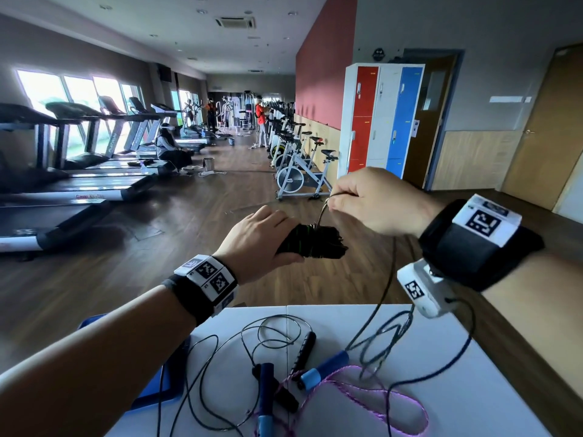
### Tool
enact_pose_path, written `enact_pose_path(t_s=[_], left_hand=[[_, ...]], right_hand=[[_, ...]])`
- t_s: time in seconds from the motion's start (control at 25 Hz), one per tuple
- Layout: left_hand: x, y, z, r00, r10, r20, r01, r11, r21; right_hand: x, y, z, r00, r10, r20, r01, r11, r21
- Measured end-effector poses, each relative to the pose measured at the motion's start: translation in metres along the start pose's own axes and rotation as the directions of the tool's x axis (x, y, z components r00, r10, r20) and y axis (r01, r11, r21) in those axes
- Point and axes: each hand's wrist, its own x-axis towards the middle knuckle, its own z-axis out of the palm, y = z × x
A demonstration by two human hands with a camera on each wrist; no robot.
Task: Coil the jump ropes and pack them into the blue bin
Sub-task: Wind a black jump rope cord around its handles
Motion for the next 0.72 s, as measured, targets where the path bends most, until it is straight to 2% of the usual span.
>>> enact_pose_path(t_s=[0.24, 0.36, 0.52, 0.6, 0.72], left_hand=[[-0.002, 0.019, -0.01, 0.994, 0.1, -0.035, -0.102, 0.993, -0.059], [-0.002, 0.027, -0.016, 0.991, 0.129, -0.047, -0.133, 0.986, -0.099], [-0.002, 0.026, -0.024, 0.992, 0.128, -0.01, -0.128, 0.973, -0.191], [-0.002, 0.026, -0.025, 0.993, 0.119, -0.004, -0.117, 0.965, -0.236], [0.006, 0.025, -0.027, 0.996, 0.075, -0.038, -0.082, 0.958, -0.273]], right_hand=[[0.029, 0.032, 0.001, 1.0, 0.012, 0.017, -0.011, 0.999, -0.039], [0.034, 0.051, 0.011, 0.998, 0.051, 0.041, -0.053, 0.998, 0.046], [0.031, 0.076, 0.04, 0.997, 0.08, 0.0, -0.079, 0.976, 0.204], [0.022, 0.083, 0.059, 0.99, 0.138, 0.011, -0.129, 0.892, 0.434], [0.001, 0.081, 0.099, 0.963, 0.25, 0.104, -0.243, 0.626, 0.741]])
